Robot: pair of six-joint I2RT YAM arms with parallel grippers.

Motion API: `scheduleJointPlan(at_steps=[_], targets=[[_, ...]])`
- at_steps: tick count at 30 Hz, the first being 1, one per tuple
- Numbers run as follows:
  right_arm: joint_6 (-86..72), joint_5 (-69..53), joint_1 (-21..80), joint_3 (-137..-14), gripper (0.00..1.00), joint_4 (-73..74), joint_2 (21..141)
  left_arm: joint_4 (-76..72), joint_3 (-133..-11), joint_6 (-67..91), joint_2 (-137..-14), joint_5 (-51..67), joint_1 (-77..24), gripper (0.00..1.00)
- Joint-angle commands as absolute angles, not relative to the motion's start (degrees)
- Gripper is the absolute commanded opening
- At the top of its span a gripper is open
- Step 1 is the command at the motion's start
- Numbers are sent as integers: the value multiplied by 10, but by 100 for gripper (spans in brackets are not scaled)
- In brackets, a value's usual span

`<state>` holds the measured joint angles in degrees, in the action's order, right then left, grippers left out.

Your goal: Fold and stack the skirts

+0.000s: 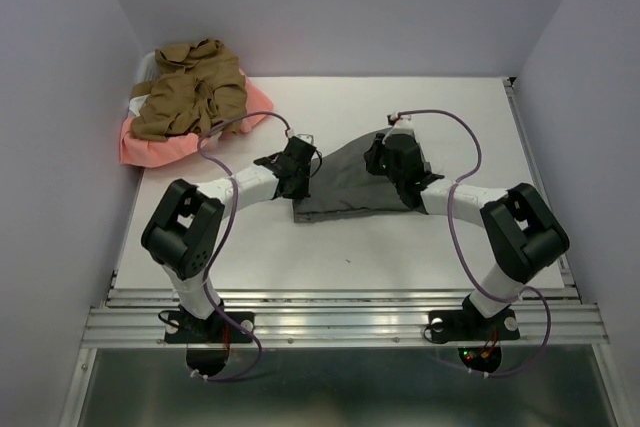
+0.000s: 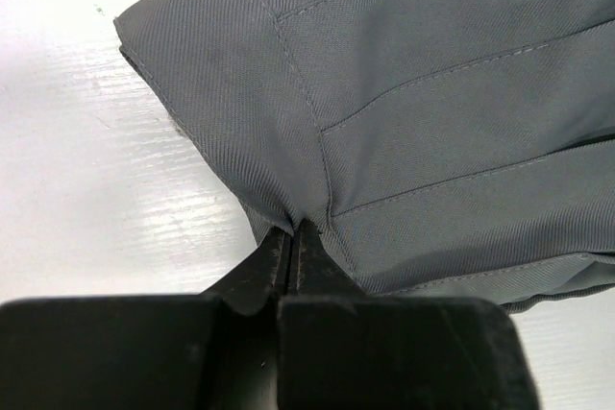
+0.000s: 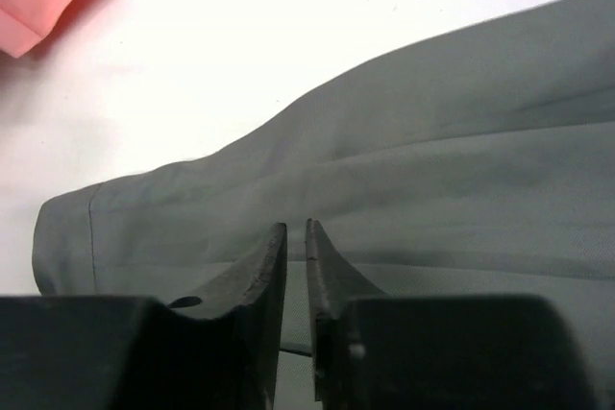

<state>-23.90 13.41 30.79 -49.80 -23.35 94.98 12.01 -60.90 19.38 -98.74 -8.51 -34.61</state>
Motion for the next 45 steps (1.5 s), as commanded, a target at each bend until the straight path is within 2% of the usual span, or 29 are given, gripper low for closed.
scheduleJointPlan(at_steps=[1, 3, 4, 6, 12, 27, 45], targets=[[-223, 109, 313, -495, 13, -299, 956, 140, -641, 201, -940, -75, -340, 0], [-228, 105, 318, -489, 8, -305, 970, 141, -642, 201, -929, -69, -340, 0], [-228, 92, 318, -492, 2, -303, 977, 140, -643, 200, -924, -65, -341, 0], [-229, 70, 318, -497, 1, -302, 991, 142, -644, 199, -911, -63, -340, 0], [-255, 43, 323, -512, 1, -294, 1052, 142, -639, 199, -896, -53, -340, 0], [-281, 48, 335, -500, 1, -287, 1080, 126, -624, 222, -885, -45, -313, 0], [-301, 26, 345, -501, 1, -302, 1099, 112, -748, 209, -878, 73, -346, 0]])
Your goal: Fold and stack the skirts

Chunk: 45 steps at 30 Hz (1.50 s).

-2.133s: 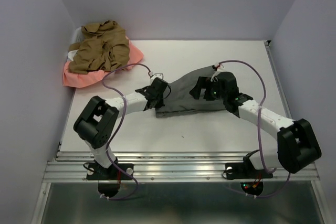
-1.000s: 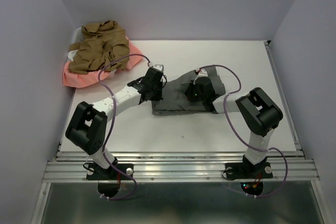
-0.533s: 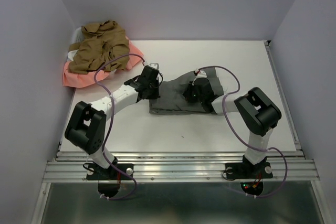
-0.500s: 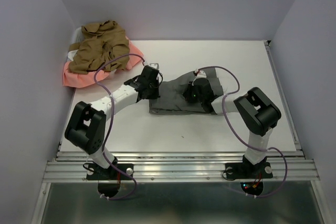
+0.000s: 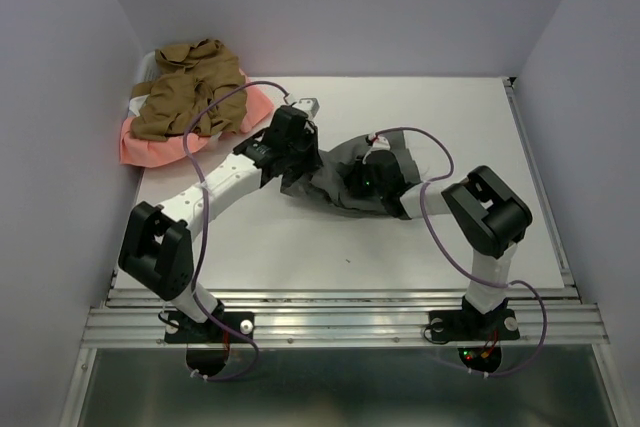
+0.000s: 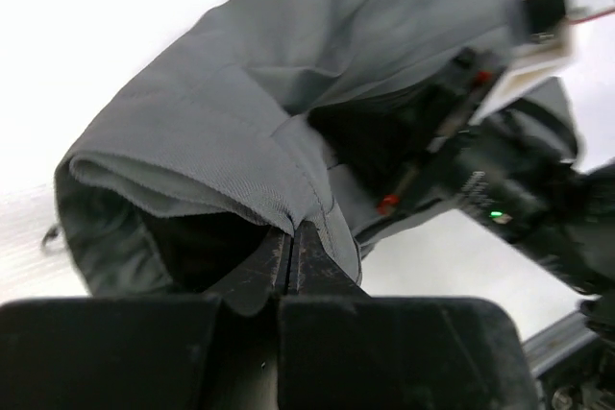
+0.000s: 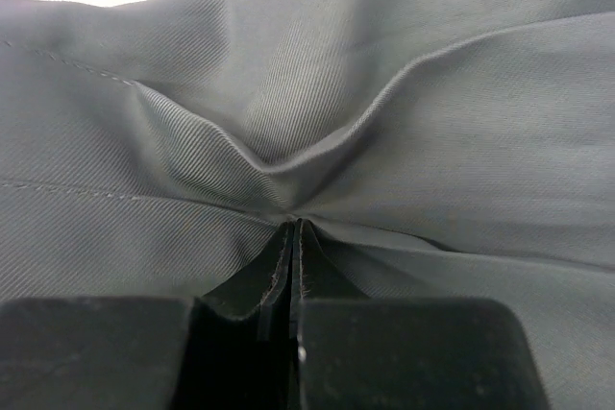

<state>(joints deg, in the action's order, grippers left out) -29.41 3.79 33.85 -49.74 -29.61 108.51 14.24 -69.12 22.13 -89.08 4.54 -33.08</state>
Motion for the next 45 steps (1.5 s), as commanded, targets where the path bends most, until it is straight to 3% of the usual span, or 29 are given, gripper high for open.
scheduleJointPlan(at_steps=[1, 20, 45], targets=[[-301, 25, 345, -498, 1, -305, 1099, 115, -756, 209, -884, 72, -350, 0], [-381, -66, 345, -427, 1, -435, 1109, 188, -1061, 206, -1124, 70, -434, 0], [-327, 85, 340, -411, 8, -320, 904, 185, -934, 200, -1020, 12, -435, 0]])
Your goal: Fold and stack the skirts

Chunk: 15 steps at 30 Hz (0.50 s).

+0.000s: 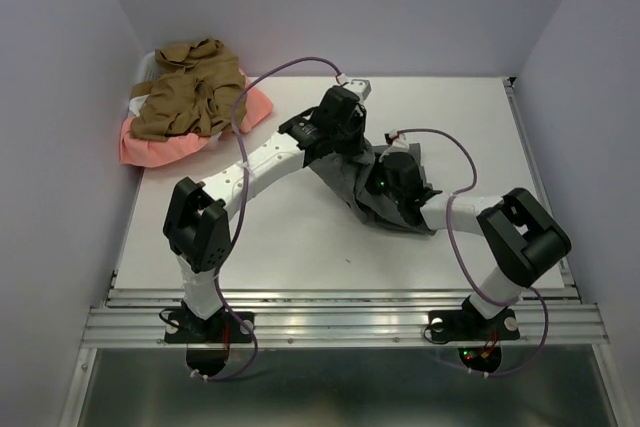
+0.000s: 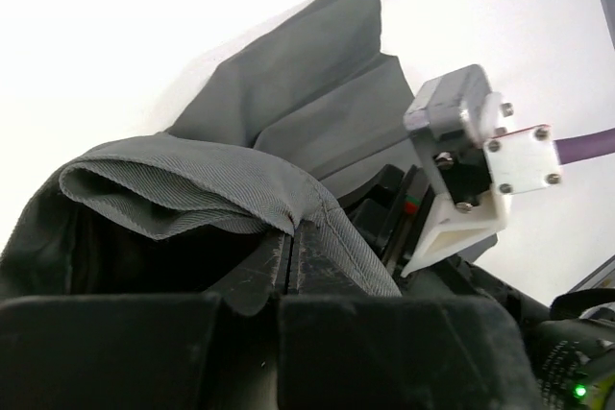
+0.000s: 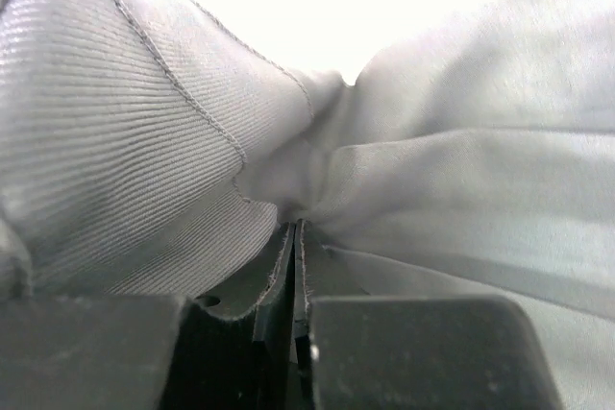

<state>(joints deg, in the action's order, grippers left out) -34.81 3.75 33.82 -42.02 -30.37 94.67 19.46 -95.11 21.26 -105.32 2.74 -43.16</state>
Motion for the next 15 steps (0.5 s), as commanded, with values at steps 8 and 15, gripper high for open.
scheduleJointPlan(at_steps=[8, 15], targets=[[-301, 122, 301, -394, 12, -263, 851, 179, -916, 194, -1005, 13, -435, 0], [-263, 92, 296, -385, 12, -221, 817, 177, -903, 196, -991, 11, -436, 0]])
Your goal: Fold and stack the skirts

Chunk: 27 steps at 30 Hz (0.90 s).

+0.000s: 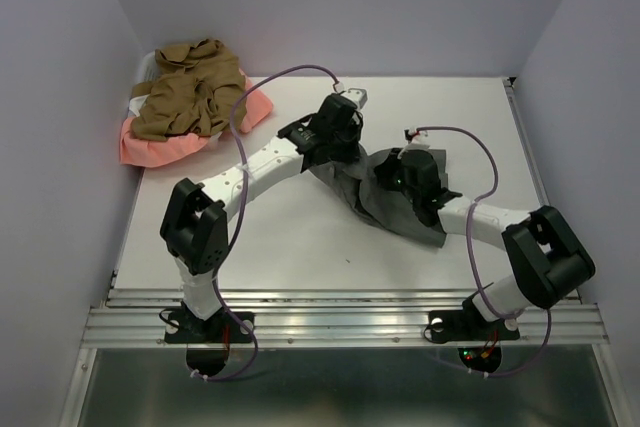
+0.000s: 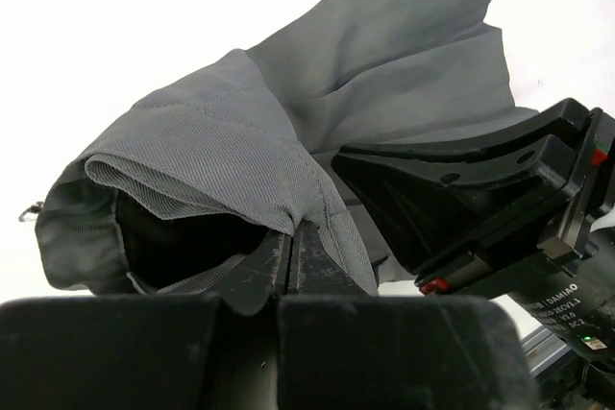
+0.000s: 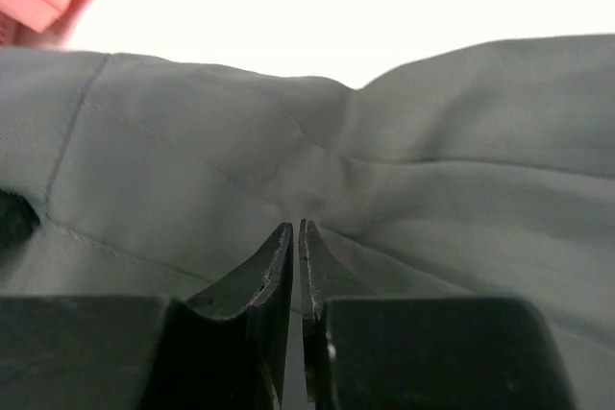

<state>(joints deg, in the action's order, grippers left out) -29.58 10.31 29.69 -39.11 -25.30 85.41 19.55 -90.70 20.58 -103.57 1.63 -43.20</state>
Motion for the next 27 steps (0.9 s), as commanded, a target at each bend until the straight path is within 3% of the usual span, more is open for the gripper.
scheduleJointPlan(at_steps=[1, 9, 21, 27], targets=[[-258, 81, 296, -382, 11, -213, 808, 177, -902, 196, -989, 10, -436, 0], [-282, -6, 296, -334, 8, -180, 787, 176, -904, 194, -977, 6, -446, 0], [-323, -104, 296, -314, 7, -280, 898, 202, -953, 197, -1015, -16, -482, 0], [-323, -94, 296, -324, 7, -281, 929, 218, -1006, 198, -1056, -10, -505, 0]])
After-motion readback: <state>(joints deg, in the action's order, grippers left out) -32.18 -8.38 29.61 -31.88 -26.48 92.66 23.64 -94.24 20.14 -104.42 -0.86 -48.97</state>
